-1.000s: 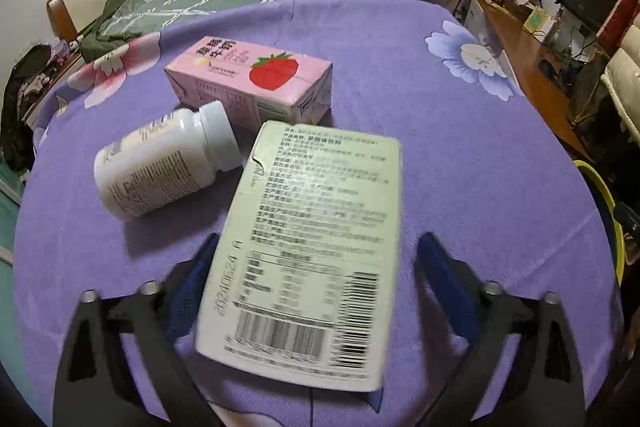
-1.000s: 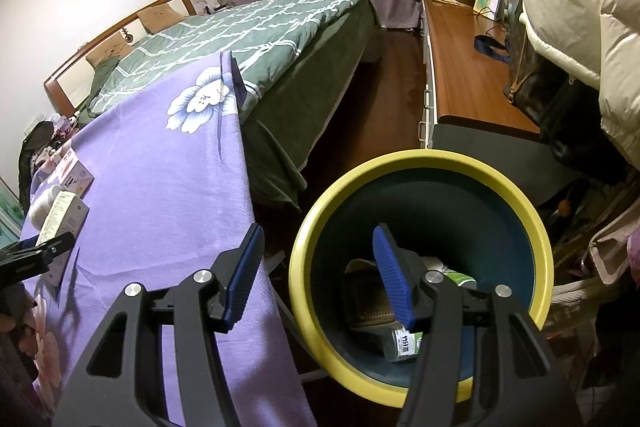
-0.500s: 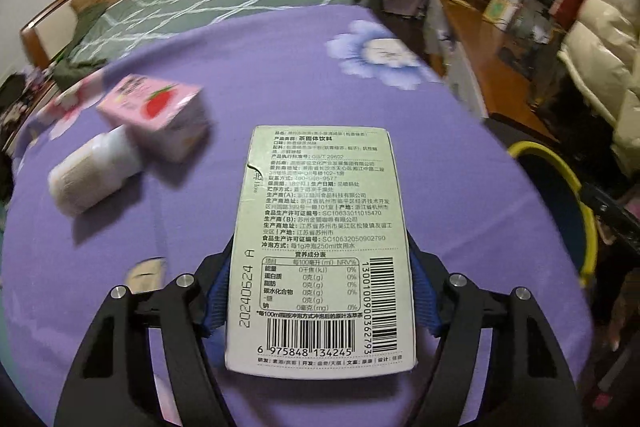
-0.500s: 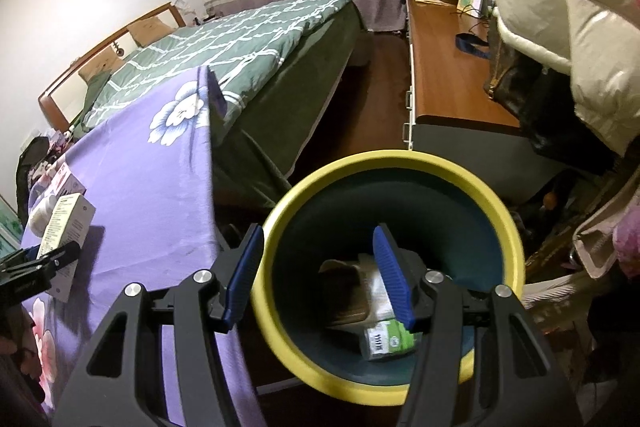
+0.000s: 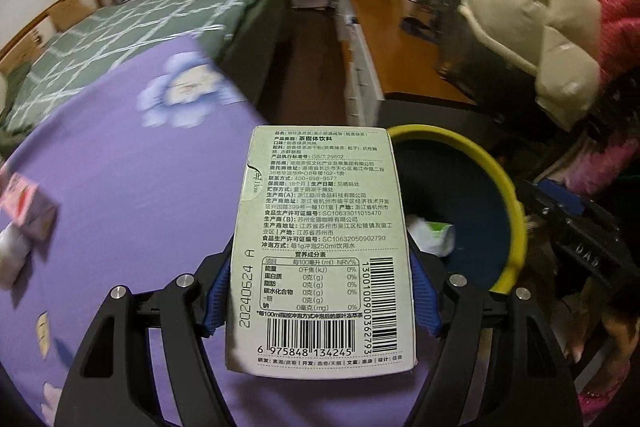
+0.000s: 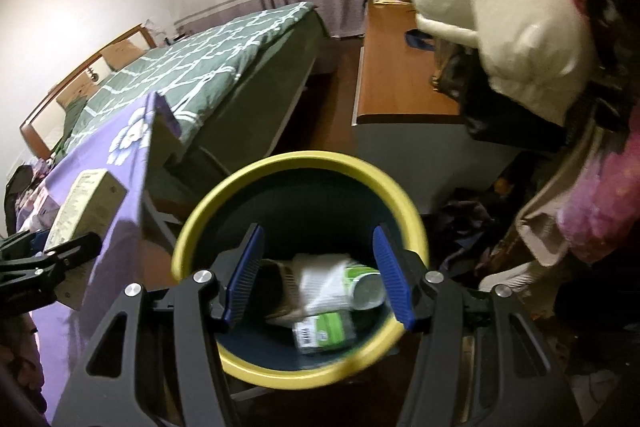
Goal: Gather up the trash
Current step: 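Carry the beige box over the bin and open the left gripper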
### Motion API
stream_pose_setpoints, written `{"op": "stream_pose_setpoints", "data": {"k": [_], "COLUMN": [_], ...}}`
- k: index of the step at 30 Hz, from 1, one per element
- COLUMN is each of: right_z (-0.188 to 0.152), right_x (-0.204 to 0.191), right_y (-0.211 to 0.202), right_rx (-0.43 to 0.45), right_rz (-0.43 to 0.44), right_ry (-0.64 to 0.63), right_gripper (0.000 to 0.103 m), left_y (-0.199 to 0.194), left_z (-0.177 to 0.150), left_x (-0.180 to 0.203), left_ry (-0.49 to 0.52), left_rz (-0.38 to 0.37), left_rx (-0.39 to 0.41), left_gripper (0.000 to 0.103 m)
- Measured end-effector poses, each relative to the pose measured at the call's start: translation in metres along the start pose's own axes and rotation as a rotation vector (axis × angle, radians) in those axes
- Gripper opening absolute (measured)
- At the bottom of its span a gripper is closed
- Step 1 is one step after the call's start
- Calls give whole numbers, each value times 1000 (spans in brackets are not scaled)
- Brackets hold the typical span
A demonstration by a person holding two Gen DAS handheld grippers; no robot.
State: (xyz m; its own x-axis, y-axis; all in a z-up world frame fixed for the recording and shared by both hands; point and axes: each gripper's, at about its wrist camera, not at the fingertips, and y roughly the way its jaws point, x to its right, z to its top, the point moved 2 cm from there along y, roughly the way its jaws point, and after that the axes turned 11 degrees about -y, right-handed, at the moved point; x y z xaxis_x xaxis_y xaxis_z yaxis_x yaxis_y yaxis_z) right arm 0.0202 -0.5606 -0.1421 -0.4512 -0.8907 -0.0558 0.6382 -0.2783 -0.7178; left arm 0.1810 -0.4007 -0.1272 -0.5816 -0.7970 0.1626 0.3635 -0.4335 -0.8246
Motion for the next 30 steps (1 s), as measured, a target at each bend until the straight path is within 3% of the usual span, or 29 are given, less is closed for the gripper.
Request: {"op": "stream_pose_setpoints", "data": {"k": [5,14,16,18,22,30], "right_z": [-5,-5,-4,-4,-2,2], "right_x": [26,42,43,42,33,-10], "right_y": [-12,-21,-23,-24,-21,-8], "right_rx": [21,45,49,52,46,21], "right_rz": [-30,-75,-83,-88,-73,0], "right_ry": [33,63,64,58,39,-34], "right_gripper": [54,54,55,58,58,58], "left_y": [18,54,55,50,28,-36], "left_z": [-1,2,3,5,6,-9], "left_x": [50,101,104,100,77,-27], "left_ry": [58,122,124,114,79,-137], "left_rz": [-37,-62,-57,-52,-30,29], "left_rx": [-32,-78,-72,-47,0,99], "left_gripper": [71,72,88,94,94,98]}}
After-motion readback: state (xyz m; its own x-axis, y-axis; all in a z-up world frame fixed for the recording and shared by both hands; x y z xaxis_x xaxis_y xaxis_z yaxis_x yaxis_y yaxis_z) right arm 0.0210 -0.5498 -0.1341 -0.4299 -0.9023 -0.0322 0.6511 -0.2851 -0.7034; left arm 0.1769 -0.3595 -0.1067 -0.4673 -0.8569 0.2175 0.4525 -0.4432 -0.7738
